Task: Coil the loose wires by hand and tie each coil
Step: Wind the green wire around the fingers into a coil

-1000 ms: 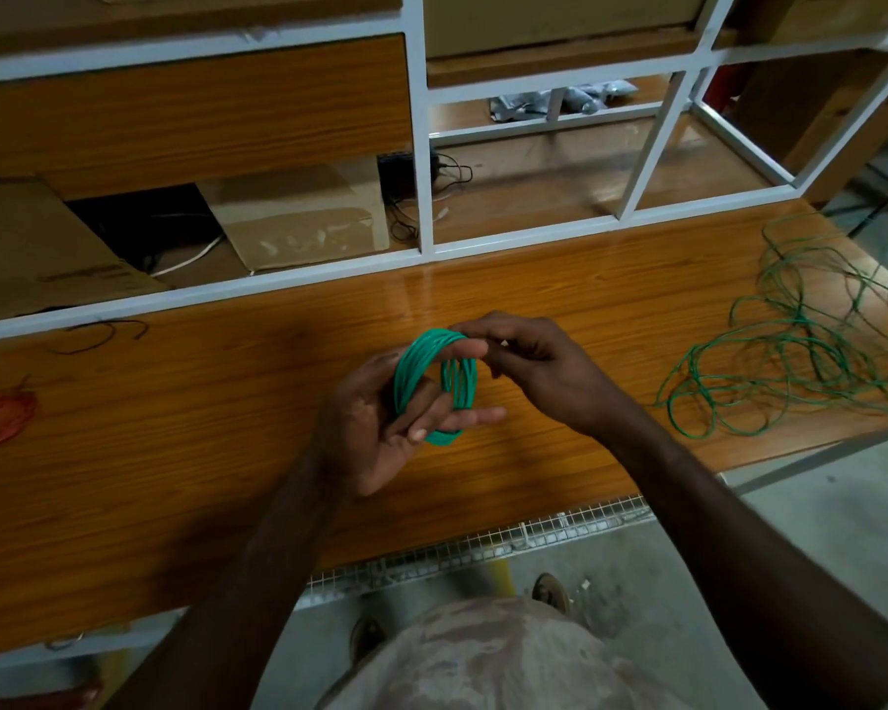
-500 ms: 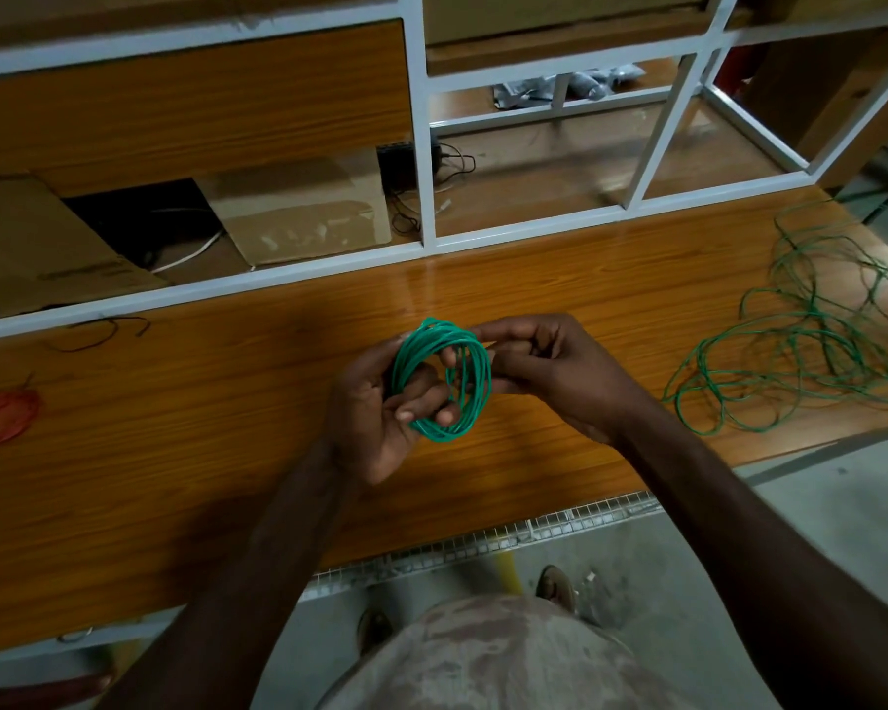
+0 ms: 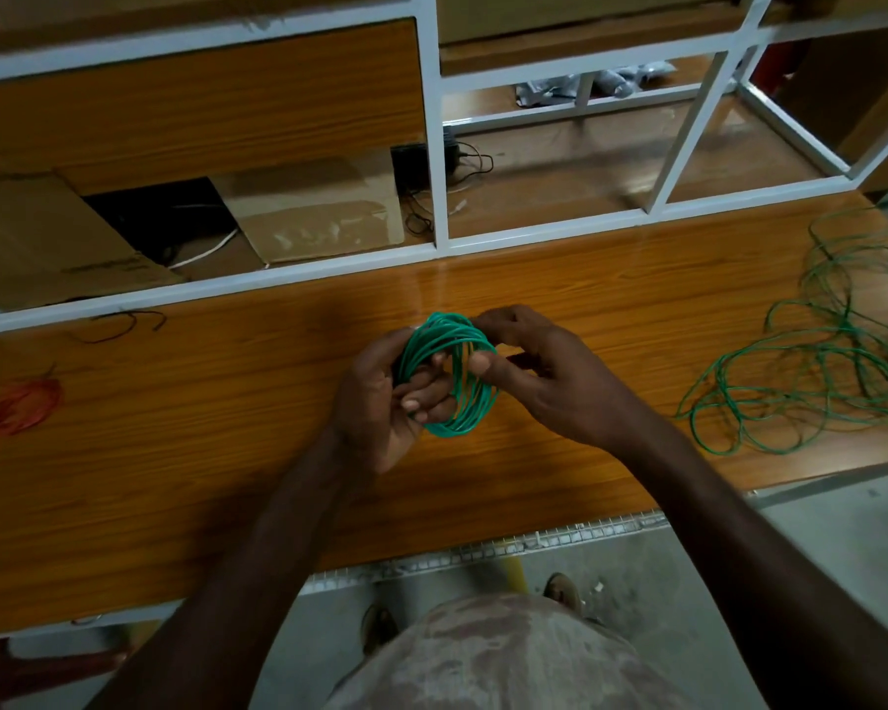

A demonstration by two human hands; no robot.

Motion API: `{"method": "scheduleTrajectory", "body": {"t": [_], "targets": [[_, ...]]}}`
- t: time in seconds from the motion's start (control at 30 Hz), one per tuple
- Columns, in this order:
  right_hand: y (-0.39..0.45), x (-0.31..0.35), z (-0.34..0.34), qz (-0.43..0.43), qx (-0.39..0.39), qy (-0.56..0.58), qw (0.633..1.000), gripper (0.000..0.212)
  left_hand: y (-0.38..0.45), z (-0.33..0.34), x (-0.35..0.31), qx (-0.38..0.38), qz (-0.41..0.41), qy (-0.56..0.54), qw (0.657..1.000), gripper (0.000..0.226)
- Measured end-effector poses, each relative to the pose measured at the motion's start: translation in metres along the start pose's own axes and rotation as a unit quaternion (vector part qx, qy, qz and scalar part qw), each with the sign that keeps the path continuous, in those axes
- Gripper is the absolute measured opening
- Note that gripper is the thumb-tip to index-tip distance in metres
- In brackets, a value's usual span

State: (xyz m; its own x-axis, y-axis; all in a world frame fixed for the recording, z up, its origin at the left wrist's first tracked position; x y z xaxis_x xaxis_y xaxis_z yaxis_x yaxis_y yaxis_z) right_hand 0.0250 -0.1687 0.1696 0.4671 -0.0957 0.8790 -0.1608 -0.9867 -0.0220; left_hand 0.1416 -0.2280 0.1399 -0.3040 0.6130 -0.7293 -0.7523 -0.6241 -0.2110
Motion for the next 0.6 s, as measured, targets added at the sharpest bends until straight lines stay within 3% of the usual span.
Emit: {"method": "scheduleTrajectory", "body": {"t": [0.07, 0.13, 0.23, 0.3, 0.47, 0.6], "targets": [[0.003, -0.005, -0.002, 0.010, 0.028, 0.025, 0.999, 0.080, 0.002, 0.005, 0.003, 0.012, -0.009, 0.014, 1.000, 0.037], [0.004, -0.003, -0.002, 0.014, 0.085, 0.066, 0.994, 0.085, 0.002, 0.011, 0.009, 0.034, -0.026, 0.021, 0.999, 0.037], [0.008, -0.001, -0.001, 0.004, 0.150, 0.118, 0.982, 0.064, 0.000, 0.018, 0.012, 0.061, -0.037, 0.028, 0.997, 0.038], [0.013, 0.000, -0.007, -0.008, 0.140, 0.159, 0.977, 0.042, 0.001, 0.017, 0.008, 0.060, -0.017, 0.041, 0.997, 0.035], [0.027, 0.002, -0.002, -0.017, 0.122, 0.189, 0.974, 0.019, -0.003, -0.012, -0.010, -0.066, 0.085, 0.105, 0.989, 0.040], [0.040, 0.000, 0.020, 0.005, 0.106, 0.202, 0.974, 0.018, -0.023, -0.040, -0.029, -0.153, 0.175, 0.218, 0.948, 0.042]]}}
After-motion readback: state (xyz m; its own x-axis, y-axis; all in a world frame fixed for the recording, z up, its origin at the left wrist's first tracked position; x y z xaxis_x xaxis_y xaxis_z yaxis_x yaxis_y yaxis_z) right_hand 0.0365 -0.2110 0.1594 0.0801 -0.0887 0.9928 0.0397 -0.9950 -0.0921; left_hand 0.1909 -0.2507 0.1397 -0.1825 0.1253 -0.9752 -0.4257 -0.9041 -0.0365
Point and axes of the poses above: each hand's wrist, its own y-axis towards the middle knuckle, its own z-axis out of the palm, x = y × z, the point moved 9 cm from there along y, towards the middle knuckle, and after that the axes turned 7 degrees about z, right-handed, at the moved point
